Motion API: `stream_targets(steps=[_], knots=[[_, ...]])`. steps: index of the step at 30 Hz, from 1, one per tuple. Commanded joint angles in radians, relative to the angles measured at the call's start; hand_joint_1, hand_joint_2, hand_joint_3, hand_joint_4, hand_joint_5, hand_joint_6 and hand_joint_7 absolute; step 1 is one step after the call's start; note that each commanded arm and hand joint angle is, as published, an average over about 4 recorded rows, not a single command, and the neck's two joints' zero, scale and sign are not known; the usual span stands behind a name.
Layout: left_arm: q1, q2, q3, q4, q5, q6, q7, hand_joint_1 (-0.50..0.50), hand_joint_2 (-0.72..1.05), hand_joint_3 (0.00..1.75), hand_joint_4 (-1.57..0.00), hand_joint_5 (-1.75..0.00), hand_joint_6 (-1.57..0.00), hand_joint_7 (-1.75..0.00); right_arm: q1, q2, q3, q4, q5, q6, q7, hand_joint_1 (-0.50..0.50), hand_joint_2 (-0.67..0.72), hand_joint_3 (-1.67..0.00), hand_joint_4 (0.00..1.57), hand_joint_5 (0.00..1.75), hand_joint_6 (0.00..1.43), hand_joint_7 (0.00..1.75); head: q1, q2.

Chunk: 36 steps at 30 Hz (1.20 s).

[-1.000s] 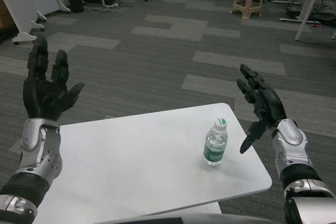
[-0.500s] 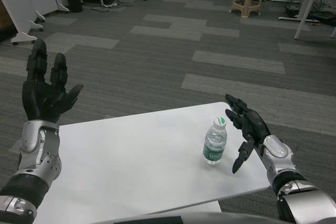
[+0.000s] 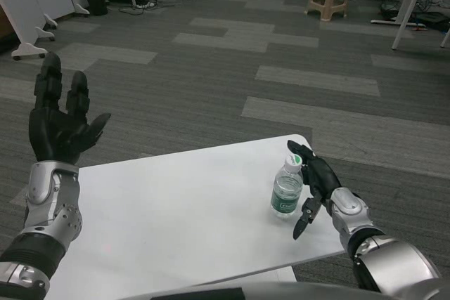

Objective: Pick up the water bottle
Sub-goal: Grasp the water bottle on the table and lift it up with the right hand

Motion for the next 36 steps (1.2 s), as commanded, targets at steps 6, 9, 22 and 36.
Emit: stream_targets(steps=[6, 9, 22, 36], knots=[[-0.009, -0.003, 0.001, 0.002, -0.005, -0.003, 0.002, -0.5, 0.34, 0.24, 0.0, 0.0, 0.0, 0.0, -0.035, 0.004, 0.05, 0.044, 0.0, 0.003, -0.042, -0.46, 0.66, -0.08, 0.0, 0.0, 0.0, 0.0, -0.003, -0.004], [-0.009, -0.004, 0.001, 0.002, -0.005, -0.003, 0.002, -0.5, 0.36, 0.2, 0.0, 0.0, 0.0, 0.0, -0.037, 0.008, 0.056, 0.05, -0.002, 0.003, -0.052, -0.46, 0.66, -0.08, 0.0, 0.0, 0.0, 0.0, -0.004, -0.003], [-0.006, -0.004, -0.002, 0.002, -0.005, -0.006, 0.002, -0.5, 0.34, 0.24, 0.0, 0.0, 0.0, 0.0, -0.041, 0.015, 0.102, 0.059, -0.009, 0.003, -0.081, -0.46, 0.72, -0.08, 0.0, 0.0, 0.0, 0.0, -0.001, 0.001], [-0.001, -0.005, -0.003, 0.001, -0.005, -0.01, 0.002, -0.5, 0.34, 0.22, 0.0, 0.0, 0.0, 0.0, -0.046, 0.018, 0.146, 0.057, -0.011, 0.0, -0.105, -0.46, 0.66, -0.08, 0.0, 0.0, 0.0, 0.0, -0.001, 0.002]])
